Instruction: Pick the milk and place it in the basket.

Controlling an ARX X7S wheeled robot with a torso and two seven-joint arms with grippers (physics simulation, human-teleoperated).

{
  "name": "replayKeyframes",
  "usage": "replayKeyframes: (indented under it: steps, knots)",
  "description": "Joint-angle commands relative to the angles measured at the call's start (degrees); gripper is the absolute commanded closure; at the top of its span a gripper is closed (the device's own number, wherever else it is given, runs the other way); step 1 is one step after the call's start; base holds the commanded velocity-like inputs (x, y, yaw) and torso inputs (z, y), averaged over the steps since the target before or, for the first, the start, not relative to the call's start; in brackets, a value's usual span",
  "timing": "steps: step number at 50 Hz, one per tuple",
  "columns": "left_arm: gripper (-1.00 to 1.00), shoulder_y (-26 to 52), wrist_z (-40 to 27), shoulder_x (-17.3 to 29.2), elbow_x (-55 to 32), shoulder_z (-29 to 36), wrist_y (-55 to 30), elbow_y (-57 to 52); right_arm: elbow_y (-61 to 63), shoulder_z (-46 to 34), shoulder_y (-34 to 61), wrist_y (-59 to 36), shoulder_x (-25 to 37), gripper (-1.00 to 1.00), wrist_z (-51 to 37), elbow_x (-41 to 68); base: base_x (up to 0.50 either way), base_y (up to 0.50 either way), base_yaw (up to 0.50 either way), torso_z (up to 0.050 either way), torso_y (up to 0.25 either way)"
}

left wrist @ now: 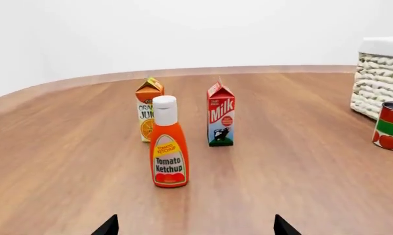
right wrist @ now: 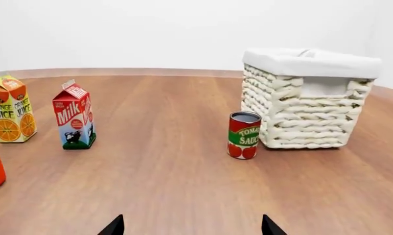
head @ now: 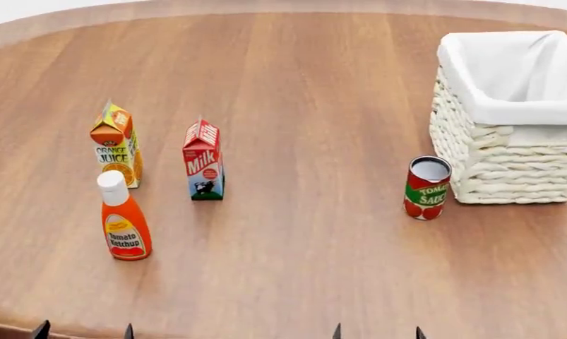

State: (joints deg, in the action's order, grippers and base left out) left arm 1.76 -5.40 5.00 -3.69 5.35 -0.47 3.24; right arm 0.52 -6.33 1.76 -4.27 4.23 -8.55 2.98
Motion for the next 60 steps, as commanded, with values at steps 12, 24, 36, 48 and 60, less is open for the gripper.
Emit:
replayKeyframes:
  steps: [12, 24, 36, 48, 60]
  knots:
    - [-1.00, 26.53, -2.37, 1.91, -10.50, -3.30, -50.79, -34.57, 35.10, 1.69, 28.66, -58.90, 5.48, -1.00, 1.19, 8.97, 0.00, 0.00, 0.00, 0.000, 0.000]
    - [-1.00, 38.97, -4.07, 1.14, -13.48, -5.75, -59.91, -34.61, 38.37, 1.00, 45.74, -75.16, 7.18, -1.00, 0.49, 10.28, 0.00, 0.00, 0.00, 0.000, 0.000]
    - [-1.00, 38.85, -4.39, 2.13, -13.34, -4.38, -58.26, -34.38, 37.94, 2.69, 45.96, -74.21, 6.48, -1.00, 1.34, 11.55, 0.31, 0.00, 0.00, 0.000, 0.000]
    - [-1.00, 39.37, -4.38, 2.67, -14.10, -5.15, -56.63, -34.19, 36.80, 1.06, 47.80, -74.72, 6.72, -1.00, 1.39, 12.08, 0.50, 0.00, 0.00, 0.000, 0.000]
    - [-1.00, 39.20, -4.67, 3.09, -14.54, -4.96, -55.91, -33.74, 36.43, 0.97, 47.84, -74.38, 6.81, -1.00, 1.23, 12.48, 0.50, 0.00, 0.00, 0.000, 0.000]
